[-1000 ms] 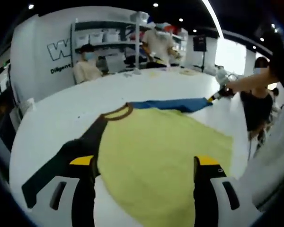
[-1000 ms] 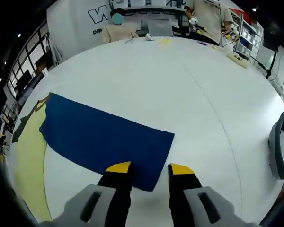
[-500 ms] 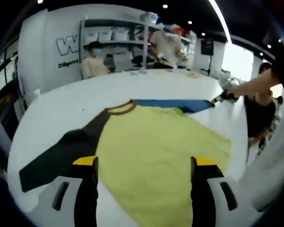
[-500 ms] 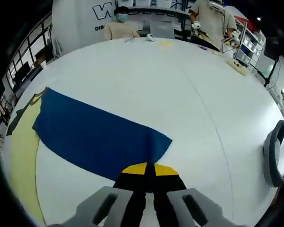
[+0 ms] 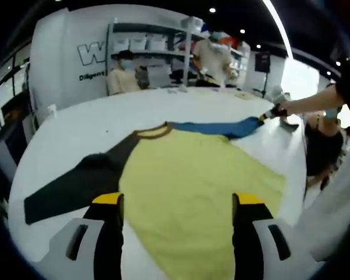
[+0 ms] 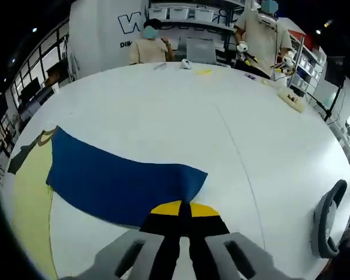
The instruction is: Fold the garment on the visible template until the final outline fits inside the template.
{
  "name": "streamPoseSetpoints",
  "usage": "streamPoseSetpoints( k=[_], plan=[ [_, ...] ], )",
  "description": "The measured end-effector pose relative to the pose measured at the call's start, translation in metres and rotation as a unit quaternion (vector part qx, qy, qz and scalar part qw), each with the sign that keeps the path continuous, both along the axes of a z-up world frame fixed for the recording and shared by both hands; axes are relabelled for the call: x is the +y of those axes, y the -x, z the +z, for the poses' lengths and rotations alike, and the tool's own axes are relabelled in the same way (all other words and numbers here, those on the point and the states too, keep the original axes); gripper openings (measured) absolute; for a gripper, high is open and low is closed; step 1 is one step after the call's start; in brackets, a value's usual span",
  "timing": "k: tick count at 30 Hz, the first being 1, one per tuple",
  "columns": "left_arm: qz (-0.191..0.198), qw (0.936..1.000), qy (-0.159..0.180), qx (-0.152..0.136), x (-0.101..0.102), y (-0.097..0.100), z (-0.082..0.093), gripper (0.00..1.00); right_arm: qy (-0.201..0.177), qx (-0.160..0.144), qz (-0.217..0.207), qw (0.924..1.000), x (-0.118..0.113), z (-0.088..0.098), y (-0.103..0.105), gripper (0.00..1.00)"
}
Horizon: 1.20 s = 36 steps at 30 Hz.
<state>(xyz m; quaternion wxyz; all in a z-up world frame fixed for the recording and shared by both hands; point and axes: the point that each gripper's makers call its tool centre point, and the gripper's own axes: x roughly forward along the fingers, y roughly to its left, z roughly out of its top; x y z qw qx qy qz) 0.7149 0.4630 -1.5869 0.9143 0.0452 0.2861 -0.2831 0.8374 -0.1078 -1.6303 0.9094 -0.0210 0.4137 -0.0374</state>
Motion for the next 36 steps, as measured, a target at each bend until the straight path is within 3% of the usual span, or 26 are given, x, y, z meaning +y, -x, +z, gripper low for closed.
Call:
streamPoseSetpoints(
  k=[2, 6, 8, 12, 13, 14, 19, 21, 24, 26, 27, 28, 29, 33, 34, 36],
  plan=[
    [0.006, 1.0000, 0.004, 0.001, 0.001, 0.001, -0.001, 0.71, 0.023, -0.001, 0.022, 0.9995, -0.001, 0.004, -0.017, 0.00],
    [0.011, 0.9999, 0.005, 0.006, 0.002, 0.005, -0.003, 0.70, 0.026, -0.005, 0.028, 0.9992, 0.012, 0.014, -0.025, 0.00],
    [0.011, 0.9999, 0.004, 0.006, 0.004, 0.008, -0.004, 0.70, 0.030, -0.006, 0.035, 0.9989, 0.007, 0.015, -0.040, 0.00],
    [0.020, 0.9998, 0.009, 0.004, 0.011, 0.010, -0.003, 0.70, 0.029, -0.022, 0.049, 0.9981, 0.020, 0.038, -0.046, 0.00],
    [0.024, 0.9997, 0.010, 0.004, 0.015, 0.010, -0.003, 0.70, 0.026, -0.035, 0.056, 0.9975, 0.014, 0.045, -0.064, 0.00],
    [0.025, 0.9996, 0.010, 0.004, 0.013, 0.011, -0.003, 0.70, 0.020, -0.043, 0.058, 0.9971, 0.016, 0.050, -0.068, 0.00],
    [0.031, 0.9994, 0.016, 0.000, 0.017, 0.010, 0.000, 0.69, -0.007, -0.075, 0.071, 0.9946, 0.053, 0.090, -0.064, 0.00],
    [0.032, 0.9993, 0.020, 0.001, 0.016, 0.011, 0.001, 0.68, -0.014, -0.081, 0.087, 0.9927, 0.051, 0.098, -0.088, 0.00],
    [0.035, 0.9990, 0.027, -0.004, 0.018, 0.010, 0.003, 0.69, -0.016, -0.106, 0.123, 0.9865, 0.084, 0.129, -0.098, 0.00],
    [0.036, 0.9989, 0.028, -0.006, 0.018, 0.012, 0.004, 0.69, -0.033, -0.128, 0.143, 0.9809, 0.105, 0.155, -0.117, 0.00],
    [0.036, 0.9989, 0.028, -0.007, 0.019, 0.012, 0.005, 0.69, -0.042, -0.133, 0.149, 0.9789, 0.127, 0.163, -0.100, 0.00],
    [0.037, 0.9989, 0.029, -0.007, 0.020, 0.012, 0.005, 0.69, -0.054, -0.137, 0.159, 0.9763, 0.142, 0.170, -0.098, 0.00],
    [0.039, 0.9987, 0.031, -0.007, 0.021, 0.013, 0.005, 0.69, -0.061, -0.145, 0.171, 0.9727, 0.147, 0.175, -0.111, 0.00],
    [0.048, 0.9981, 0.040, -0.006, 0.027, 0.015, 0.005, 0.69, -0.061, -0.155, 0.196, 0.9664, 0.169, 0.189, -0.119, 0.00],
    [0.051, 0.9978, 0.042, -0.005, 0.029, 0.016, 0.005, 0.69, -0.068, -0.166, 0.217, 0.9595, 0.194, 0.203, -0.124, 0.00],
    [0.053, 0.9977, 0.042, -0.005, 0.030, 0.016, 0.005, 0.68, -0.067, -0.168, 0.222, 0.9580, 0.202, 0.206, -0.124, 0.00]
  ],
)
